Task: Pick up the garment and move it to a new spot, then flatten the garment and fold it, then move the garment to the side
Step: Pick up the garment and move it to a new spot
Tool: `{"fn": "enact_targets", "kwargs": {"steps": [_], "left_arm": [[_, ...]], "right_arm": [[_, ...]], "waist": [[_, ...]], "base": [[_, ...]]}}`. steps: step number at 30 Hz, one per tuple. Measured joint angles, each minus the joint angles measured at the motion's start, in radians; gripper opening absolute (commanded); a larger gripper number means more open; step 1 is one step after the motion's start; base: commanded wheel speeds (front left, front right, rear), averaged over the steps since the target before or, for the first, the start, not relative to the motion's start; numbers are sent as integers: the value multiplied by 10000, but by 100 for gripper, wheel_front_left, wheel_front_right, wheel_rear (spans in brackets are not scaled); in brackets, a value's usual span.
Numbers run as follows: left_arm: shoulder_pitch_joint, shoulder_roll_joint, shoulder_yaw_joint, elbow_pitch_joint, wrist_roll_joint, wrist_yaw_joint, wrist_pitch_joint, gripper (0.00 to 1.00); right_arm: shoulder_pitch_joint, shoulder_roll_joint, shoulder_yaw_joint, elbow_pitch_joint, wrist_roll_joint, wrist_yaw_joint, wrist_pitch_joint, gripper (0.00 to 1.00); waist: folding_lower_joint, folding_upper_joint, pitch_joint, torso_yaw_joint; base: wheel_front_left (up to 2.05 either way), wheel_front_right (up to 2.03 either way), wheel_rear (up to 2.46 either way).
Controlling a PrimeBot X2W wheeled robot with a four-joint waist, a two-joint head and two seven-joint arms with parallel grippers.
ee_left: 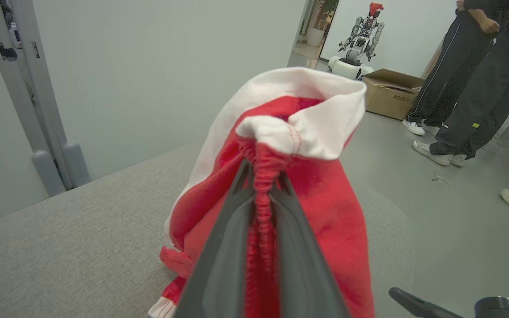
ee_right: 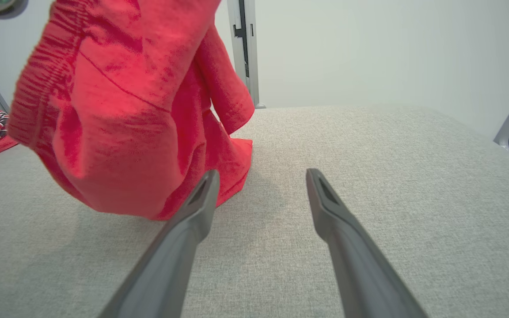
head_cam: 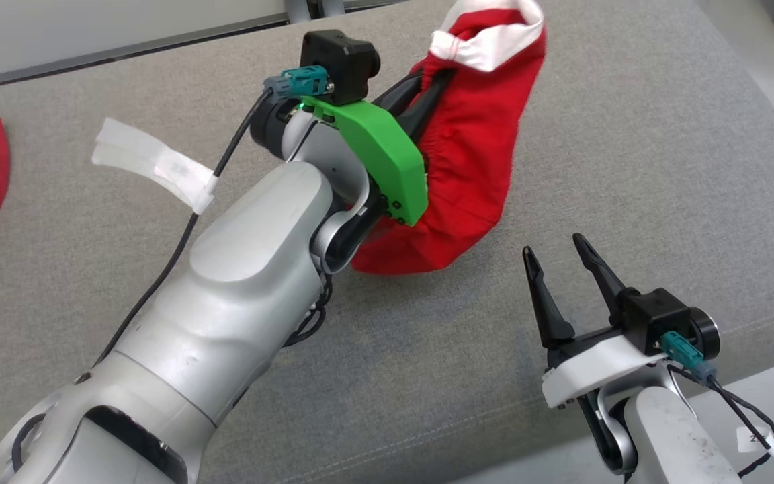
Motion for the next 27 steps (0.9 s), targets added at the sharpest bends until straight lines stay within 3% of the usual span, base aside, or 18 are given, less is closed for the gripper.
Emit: {"fn": "enact_targets", "kwargs": {"steps": [9,18,23,25,26,27], "left_arm": [[-35,155,-4,2777,238,196,-970,0],[-429,512,174,4504,270,123,-1511,0],[-770,784,217,5133,336,61,-1636,47],[-926,926,205,5344,391,84,-1674,88],[-981,980,203,5471,428,82,-1684,100],[-1013,1005,234,5567,420,84,-1689,100]], "right_arm": [[-145,-6,-355,-201,6,0,0,100],[-389,-2,-424,-318,-44,0,0,100],[-527,-2,-387,-359,-113,0,0,100],[-630,-2,-368,-378,-148,0,0,100],[-651,0,-370,-380,-182,0,0,100],[-661,-2,-384,-380,-207,0,0,100]], "waist": [[0,0,854,-118],[0,0,1555,134],[0,0,1846,228],[0,0,1954,226],[0,0,2007,219],[0,0,2055,210]], "base": [[0,0,0],[0,0,0],[0,0,0],[0,0,0],[0,0,0],[0,0,0]]}}
